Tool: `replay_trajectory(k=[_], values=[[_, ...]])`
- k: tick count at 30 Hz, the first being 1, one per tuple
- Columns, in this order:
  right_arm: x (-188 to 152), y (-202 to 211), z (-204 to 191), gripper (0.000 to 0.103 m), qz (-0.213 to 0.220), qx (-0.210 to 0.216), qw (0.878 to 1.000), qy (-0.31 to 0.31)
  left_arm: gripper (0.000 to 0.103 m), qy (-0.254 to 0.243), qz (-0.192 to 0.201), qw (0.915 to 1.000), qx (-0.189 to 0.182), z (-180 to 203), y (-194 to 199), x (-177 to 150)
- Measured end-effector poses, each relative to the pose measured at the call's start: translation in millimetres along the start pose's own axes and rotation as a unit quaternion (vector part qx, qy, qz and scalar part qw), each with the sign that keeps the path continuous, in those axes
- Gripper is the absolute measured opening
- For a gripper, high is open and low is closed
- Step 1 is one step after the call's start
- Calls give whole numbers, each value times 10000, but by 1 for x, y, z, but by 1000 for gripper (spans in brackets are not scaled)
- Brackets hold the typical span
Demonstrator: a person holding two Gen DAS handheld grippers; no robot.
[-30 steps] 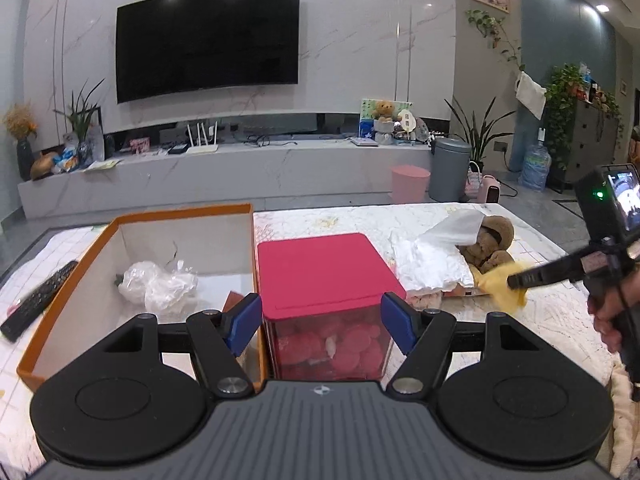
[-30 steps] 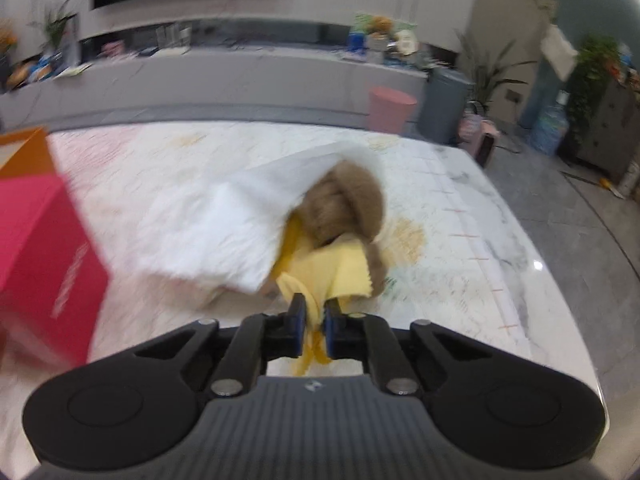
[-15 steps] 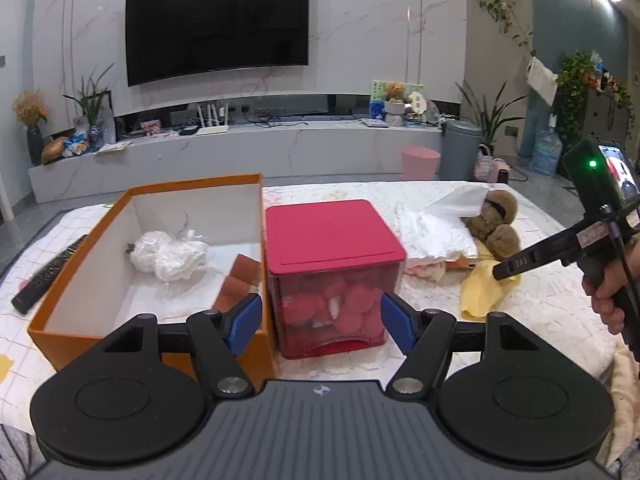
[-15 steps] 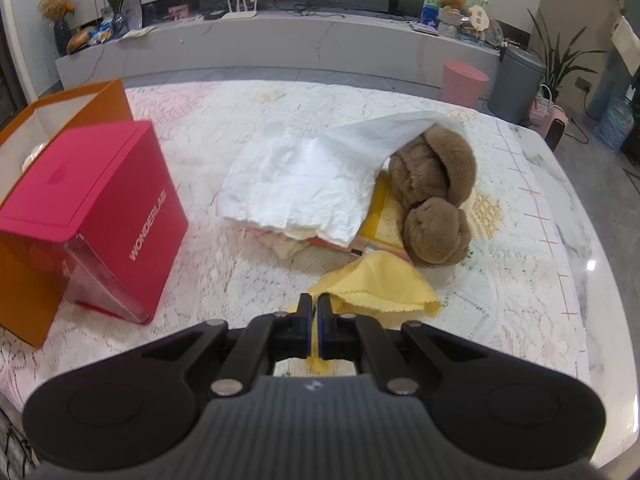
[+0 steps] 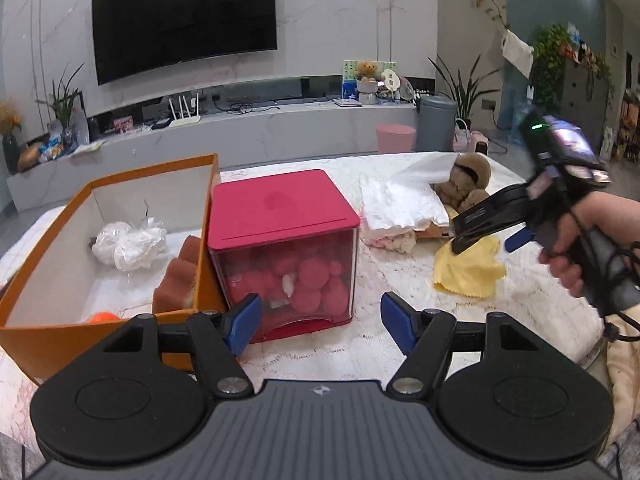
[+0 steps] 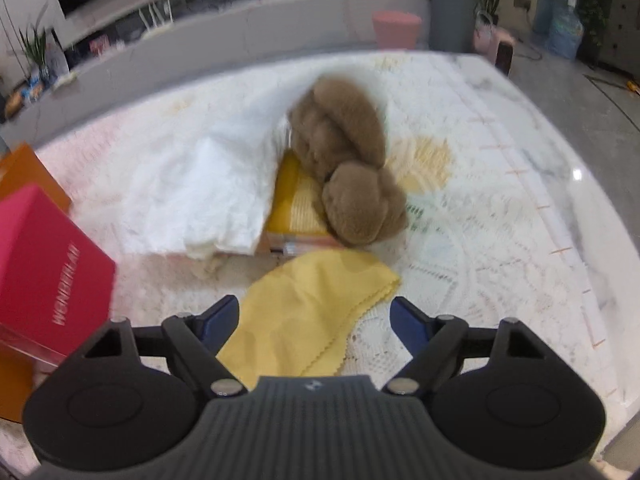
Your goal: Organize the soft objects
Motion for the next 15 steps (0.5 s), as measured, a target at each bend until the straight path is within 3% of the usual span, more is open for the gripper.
replay_trajectory(k=[2,5,11,13,15], values=[[-3,-18,-4,82,-265,-32,9996,-29,80,-85,20,10000,25,4,3,0],[-3,-34,-9,98,-495,-60,9982,-320,80,-113,135,9998,2,8,9,2],[-10,-39,-33,93,-405,-479,9976,307,80,-288,162,9994,87,13,14,1],[-12,-35,-37,80,-301,-472,9975,424,80,-332,171,9992,127,13,15,0],[-12,-28,-40,41,-244,-349,9977,530,80,-292,150,9994,103,11,17,0]])
Point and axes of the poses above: each gripper's, at about its wrist camera, not at the fingertips, and y roughly against the way its jaws point, z to its right, x to its top, the point moved 3 cm from there along -y, roughly the way its jaws point, and after that the axes turned 2 degrees about -y, right-handed, at the moved point
